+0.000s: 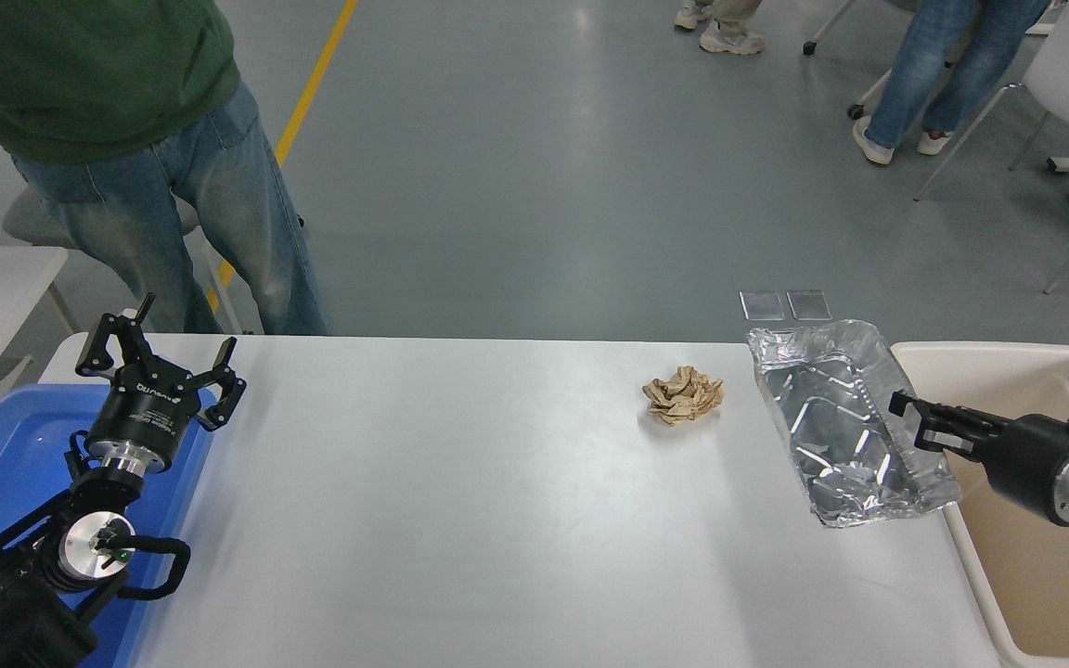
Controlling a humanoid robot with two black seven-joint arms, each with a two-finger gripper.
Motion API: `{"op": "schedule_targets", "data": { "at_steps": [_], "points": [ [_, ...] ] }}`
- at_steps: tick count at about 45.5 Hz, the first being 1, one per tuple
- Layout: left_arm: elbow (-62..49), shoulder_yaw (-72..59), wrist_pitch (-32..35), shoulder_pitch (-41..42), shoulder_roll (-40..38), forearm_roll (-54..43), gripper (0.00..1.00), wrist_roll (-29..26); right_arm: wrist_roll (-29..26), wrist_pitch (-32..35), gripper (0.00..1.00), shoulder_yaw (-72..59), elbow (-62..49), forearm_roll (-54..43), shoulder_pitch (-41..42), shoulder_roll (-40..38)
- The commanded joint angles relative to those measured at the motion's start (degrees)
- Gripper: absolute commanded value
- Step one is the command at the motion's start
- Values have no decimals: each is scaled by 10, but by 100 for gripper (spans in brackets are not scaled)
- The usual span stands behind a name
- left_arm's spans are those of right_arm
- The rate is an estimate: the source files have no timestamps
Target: Clean the table surface
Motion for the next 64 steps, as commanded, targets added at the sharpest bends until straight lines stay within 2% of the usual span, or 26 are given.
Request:
{"op": "schedule_targets", "data": {
  "at_steps": [1,16,22,36,55,64],
  "points": [
    [0,0,0,0,0,0,99,0,19,27,0,8,2,11,21,-27],
    [0,0,0,0,0,0,99,0,40,58,0,12,-30,38,24,-27],
    [0,0,0,0,0,0,99,0,58,90,0,11,-77,59,30,-27],
    [0,0,0,0,0,0,99,0,119,95,0,-2,-189,71,16,-16],
    [0,0,0,0,0,0,99,0,201,104,0,-7,-452,144,-68,116],
    [0,0,0,0,0,0,99,-1,221,110,0,-5,-555,150,-87,168]
  ]
}}
